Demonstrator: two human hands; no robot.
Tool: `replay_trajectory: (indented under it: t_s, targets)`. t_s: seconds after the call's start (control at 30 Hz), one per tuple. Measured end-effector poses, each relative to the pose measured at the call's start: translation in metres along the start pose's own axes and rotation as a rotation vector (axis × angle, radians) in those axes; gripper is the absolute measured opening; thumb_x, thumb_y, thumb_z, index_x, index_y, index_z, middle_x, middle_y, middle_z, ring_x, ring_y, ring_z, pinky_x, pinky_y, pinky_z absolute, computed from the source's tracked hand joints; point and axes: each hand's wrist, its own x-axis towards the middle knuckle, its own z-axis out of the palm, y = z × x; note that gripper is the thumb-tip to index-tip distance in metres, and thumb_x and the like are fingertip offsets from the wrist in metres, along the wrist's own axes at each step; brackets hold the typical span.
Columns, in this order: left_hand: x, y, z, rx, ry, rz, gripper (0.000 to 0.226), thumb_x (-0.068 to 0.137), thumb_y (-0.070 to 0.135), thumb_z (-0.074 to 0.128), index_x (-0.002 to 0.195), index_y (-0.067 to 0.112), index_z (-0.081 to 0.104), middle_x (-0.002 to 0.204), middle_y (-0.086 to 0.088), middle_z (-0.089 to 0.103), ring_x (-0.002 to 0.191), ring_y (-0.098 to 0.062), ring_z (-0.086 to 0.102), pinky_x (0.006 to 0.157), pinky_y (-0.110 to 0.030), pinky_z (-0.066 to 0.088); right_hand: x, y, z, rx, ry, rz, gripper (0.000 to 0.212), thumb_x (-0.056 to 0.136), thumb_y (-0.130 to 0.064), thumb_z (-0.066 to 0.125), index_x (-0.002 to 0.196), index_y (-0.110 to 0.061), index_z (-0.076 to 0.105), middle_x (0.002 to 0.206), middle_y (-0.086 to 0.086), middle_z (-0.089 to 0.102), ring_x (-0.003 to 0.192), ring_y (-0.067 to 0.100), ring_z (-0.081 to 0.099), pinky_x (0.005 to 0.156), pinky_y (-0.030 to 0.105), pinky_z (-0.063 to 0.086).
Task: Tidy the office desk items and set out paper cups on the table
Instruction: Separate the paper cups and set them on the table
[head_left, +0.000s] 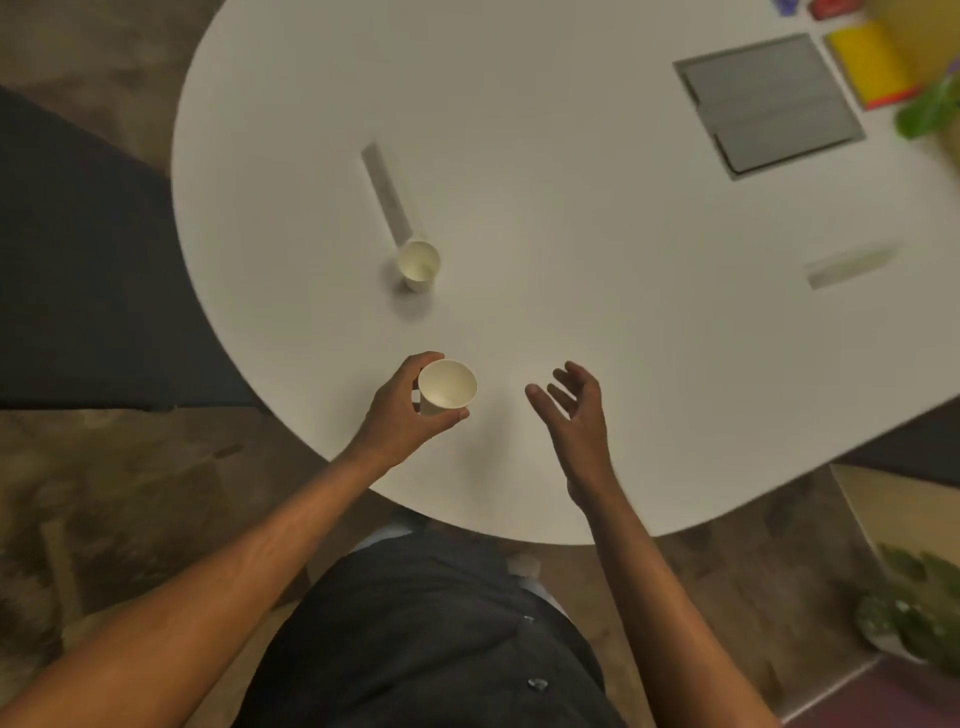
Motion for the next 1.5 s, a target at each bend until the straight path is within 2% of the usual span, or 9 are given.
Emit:
replay_trajectory:
  t_s: [0.27,0.47,0.63,0.73,0.87,0.97,1.23,1.37,1.5]
  targets:
    - [-0.06,0.053,0.155,0.085,-0.235,0.181,0.077,0.076,0.038,0.086,0.14,0.033,0.045,0.135,0.021,0.048,0.12,-0.007,0.052,0.09,-0.017,0.051,-0.099,0.036,-0.11,0.033,-0.01,-0.025,0.084,0.08,-0.057,0.078,0.149,-0.038,0.035,0.15,-0.019,0.043,0.129,-0.001,0.05,0.087,0.007,0.042]
    - [-0.108,0.076,0.259,0.09,-0.361,0.238,0.077,0.069,0.049,0.081,0.137,0.039,0.046,0.136,0.024,0.052,0.121,0.002,0.054,0.093,-0.019,0.051,-0.147,0.075,-0.195,0.093,0.096,-0.039,0.08,0.08,-0.045,0.083,0.146,-0.038,0.038,0.134,-0.029,0.045,0.117,-0.016,0.048,0.083,0.003,0.045]
    - [-0.128,0.094,0.32,0.165,-0.463,0.307,0.073,0.075,0.037,0.083,0.136,0.046,0.044,0.132,0.036,0.05,0.12,0.01,0.052,0.096,-0.02,0.051,-0.171,0.103,-0.252,0.118,0.214,-0.044,0.071,0.08,-0.033,0.084,0.141,-0.031,0.048,0.134,-0.016,0.054,0.116,-0.005,0.055,0.083,0.005,0.049]
    - [-0.13,0.109,0.347,0.201,-0.507,0.336,0.074,0.073,0.047,0.081,0.135,0.049,0.043,0.134,0.031,0.051,0.121,0.007,0.053,0.095,-0.018,0.051,-0.173,0.113,-0.279,0.157,0.249,-0.033,0.07,0.077,-0.038,0.085,0.137,-0.037,0.049,0.129,-0.025,0.054,0.116,-0.002,0.057,0.08,0.005,0.05]
    - [-0.122,0.127,0.378,0.213,-0.545,0.343,0.077,0.07,0.049,0.081,0.136,0.045,0.044,0.137,0.022,0.052,0.121,0.0,0.054,0.098,-0.021,0.052,-0.163,0.117,-0.307,0.169,0.296,-0.024,0.073,0.074,-0.043,0.087,0.135,-0.043,0.047,0.125,-0.031,0.052,0.115,0.001,0.058,0.077,0.002,0.049]
    - [-0.109,0.14,0.402,0.226,-0.546,0.349,0.076,0.071,0.045,0.082,0.137,0.043,0.043,0.138,0.021,0.052,0.121,-0.001,0.054,0.099,-0.023,0.052,-0.147,0.116,-0.332,0.142,0.29,-0.028,0.077,0.074,-0.04,0.088,0.139,-0.037,0.046,0.13,-0.021,0.054,0.115,0.003,0.058,0.076,0.002,0.05]
    - [-0.044,0.182,0.473,0.146,-0.462,0.312,0.075,0.072,0.039,0.083,0.136,0.045,0.043,0.133,0.031,0.051,0.123,0.004,0.053,0.1,-0.026,0.052,-0.066,0.089,-0.414,0.053,0.237,-0.046,0.078,0.078,-0.035,0.087,0.143,-0.031,0.044,0.139,-0.011,0.052,0.123,0.009,0.054,0.092,0.014,0.051]
    - [-0.003,0.209,0.504,0.096,-0.43,0.279,0.074,0.068,0.046,0.082,0.132,0.049,0.044,0.128,0.035,0.052,0.121,0.007,0.053,0.092,-0.014,0.05,-0.018,0.071,-0.454,0.015,0.212,-0.04,0.077,0.078,-0.036,0.086,0.142,-0.032,0.044,0.138,-0.013,0.051,0.122,0.009,0.054,0.099,0.023,0.054]
    - [0.037,0.234,0.53,0.071,-0.409,0.286,0.07,0.073,0.041,0.084,0.129,0.051,0.044,0.123,0.043,0.051,0.118,0.012,0.053,0.086,-0.004,0.048,0.032,0.056,-0.491,-0.038,0.164,-0.065,0.075,0.078,-0.043,0.084,0.141,-0.036,0.043,0.131,-0.021,0.05,0.116,0.001,0.054,0.092,0.013,0.049]
